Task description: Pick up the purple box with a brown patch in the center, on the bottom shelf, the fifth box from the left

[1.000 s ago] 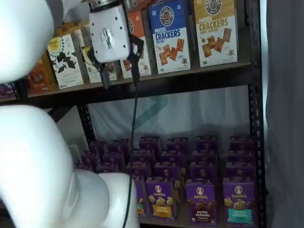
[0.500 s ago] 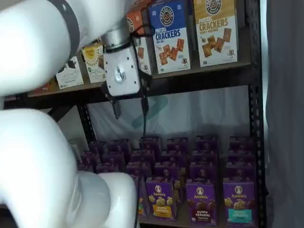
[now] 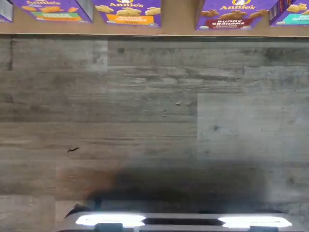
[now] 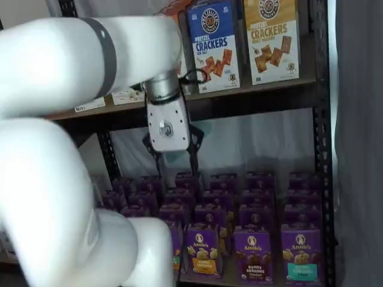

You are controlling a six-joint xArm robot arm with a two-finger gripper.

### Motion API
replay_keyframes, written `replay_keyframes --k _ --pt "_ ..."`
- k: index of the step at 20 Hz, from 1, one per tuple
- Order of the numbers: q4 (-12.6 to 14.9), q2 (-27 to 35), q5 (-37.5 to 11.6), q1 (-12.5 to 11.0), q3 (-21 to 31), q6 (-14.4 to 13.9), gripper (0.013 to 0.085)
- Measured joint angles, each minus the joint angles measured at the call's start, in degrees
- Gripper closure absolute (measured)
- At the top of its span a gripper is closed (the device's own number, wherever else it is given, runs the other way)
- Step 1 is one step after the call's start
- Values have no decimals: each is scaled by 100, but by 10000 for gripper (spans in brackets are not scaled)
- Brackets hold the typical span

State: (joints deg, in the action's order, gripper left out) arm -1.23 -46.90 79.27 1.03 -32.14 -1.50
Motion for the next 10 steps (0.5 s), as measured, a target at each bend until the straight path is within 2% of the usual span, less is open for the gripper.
replay_keyframes --k 6,10 --pt "102 654 -1143 -4 510 -15 130" --pt "63 1226 -1958 -15 759 18 130"
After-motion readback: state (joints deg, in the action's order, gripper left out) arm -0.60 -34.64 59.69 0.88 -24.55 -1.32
